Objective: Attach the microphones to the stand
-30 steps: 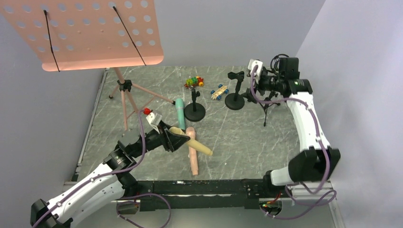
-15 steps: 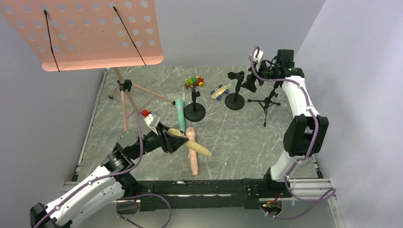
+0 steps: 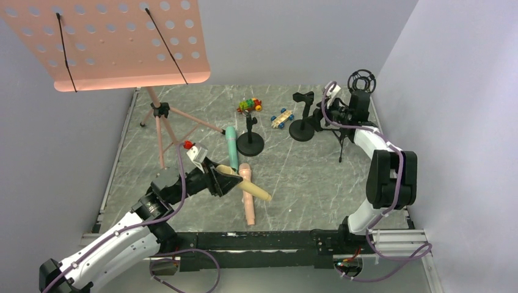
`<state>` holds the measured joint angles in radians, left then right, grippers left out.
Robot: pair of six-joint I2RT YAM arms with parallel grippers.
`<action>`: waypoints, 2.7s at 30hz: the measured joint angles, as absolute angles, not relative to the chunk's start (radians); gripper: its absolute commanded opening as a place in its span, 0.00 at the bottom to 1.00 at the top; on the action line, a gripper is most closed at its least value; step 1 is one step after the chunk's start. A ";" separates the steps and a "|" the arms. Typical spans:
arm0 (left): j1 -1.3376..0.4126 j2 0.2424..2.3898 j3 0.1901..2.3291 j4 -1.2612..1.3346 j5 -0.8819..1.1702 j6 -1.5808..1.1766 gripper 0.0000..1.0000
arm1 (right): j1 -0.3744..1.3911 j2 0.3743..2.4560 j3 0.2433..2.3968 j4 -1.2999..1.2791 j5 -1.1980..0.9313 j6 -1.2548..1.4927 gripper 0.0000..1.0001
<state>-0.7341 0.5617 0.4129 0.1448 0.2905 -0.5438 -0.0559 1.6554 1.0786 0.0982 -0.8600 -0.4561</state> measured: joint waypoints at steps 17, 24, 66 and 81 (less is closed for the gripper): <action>-0.734 0.580 0.418 0.135 0.289 -0.546 0.00 | -0.033 1.800 0.971 0.719 -0.904 -0.129 0.47; -0.734 0.564 0.418 0.114 0.280 -0.547 0.00 | -0.023 1.806 0.972 0.728 -0.906 -0.129 0.16; -0.734 0.541 0.511 -0.006 0.274 -0.507 0.00 | 0.156 1.064 0.641 -0.297 -1.131 -0.754 0.68; -0.734 0.584 0.561 -0.021 0.294 -0.486 0.00 | -0.070 1.121 0.809 -0.682 -1.159 -1.051 1.00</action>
